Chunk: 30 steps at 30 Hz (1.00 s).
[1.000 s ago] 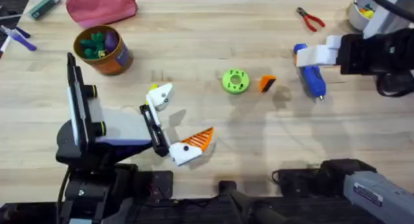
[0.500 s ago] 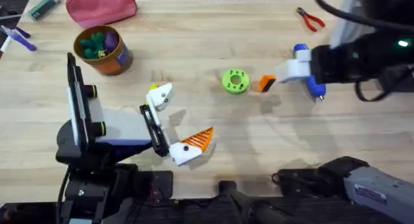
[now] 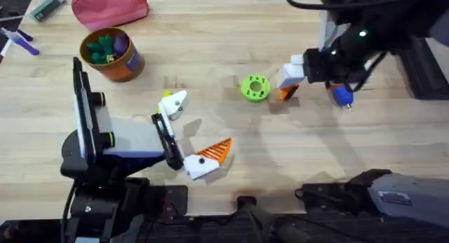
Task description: Pick up the gripper from the table and insert it into the empty holder that is missing its gripper. Then pick up a screw, insert it into the mounting hole, and use the screwdriver to tighten it. Finally, clean up the table by picking up the vegetable and placing it into the bucket.
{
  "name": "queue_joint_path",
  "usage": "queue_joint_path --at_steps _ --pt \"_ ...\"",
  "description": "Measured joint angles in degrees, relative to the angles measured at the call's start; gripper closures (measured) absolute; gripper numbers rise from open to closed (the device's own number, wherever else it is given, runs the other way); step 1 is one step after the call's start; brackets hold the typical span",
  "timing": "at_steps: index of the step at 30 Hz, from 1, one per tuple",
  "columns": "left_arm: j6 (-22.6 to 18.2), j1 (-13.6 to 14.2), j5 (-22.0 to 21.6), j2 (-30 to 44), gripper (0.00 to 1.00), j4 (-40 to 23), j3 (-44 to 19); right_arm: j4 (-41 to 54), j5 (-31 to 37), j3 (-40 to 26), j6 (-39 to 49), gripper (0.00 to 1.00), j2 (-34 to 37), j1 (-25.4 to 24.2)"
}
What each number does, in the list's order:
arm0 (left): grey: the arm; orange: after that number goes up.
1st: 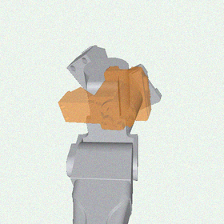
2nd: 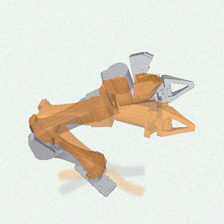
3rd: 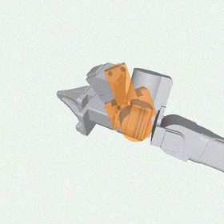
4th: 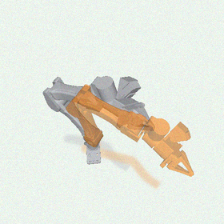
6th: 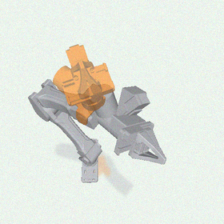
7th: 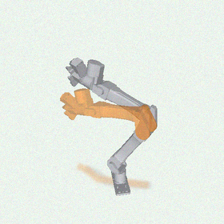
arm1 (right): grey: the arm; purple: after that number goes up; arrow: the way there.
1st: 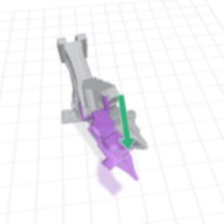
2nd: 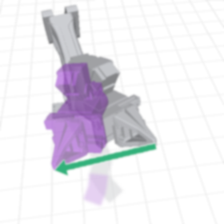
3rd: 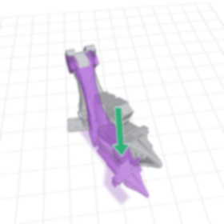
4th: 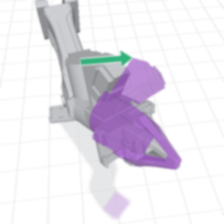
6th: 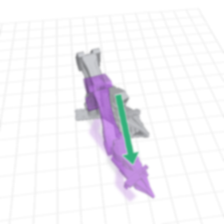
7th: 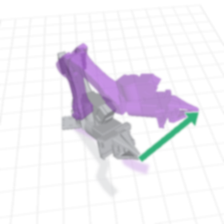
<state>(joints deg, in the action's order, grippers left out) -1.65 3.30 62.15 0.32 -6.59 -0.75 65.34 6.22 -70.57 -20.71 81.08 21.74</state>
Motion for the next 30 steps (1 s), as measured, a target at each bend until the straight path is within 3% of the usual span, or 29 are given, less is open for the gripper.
queue_joint_path --at_steps 16,27,28,30 --pt "0.00 0.01 0.00 -0.02 0.052 0.00 0.00 -5.12 -1.16 -0.33 2.33 0.025 10.59 -1.82" --pt "0.00 0.01 0.00 -0.02 0.050 0.00 0.00 -7.19 -3.72 -0.52 2.91 0.189 12.21 -3.54" --pt "0.00 -0.01 0.00 -0.02 0.050 0.00 0.00 -7.19 -4.15 -0.52 2.49 0.261 12.21 -3.54" --pt "0.00 0.01 0.00 -0.02 0.050 0.00 0.00 -7.21 -4.17 -0.52 1.94 0.288 12.21 -3.54"
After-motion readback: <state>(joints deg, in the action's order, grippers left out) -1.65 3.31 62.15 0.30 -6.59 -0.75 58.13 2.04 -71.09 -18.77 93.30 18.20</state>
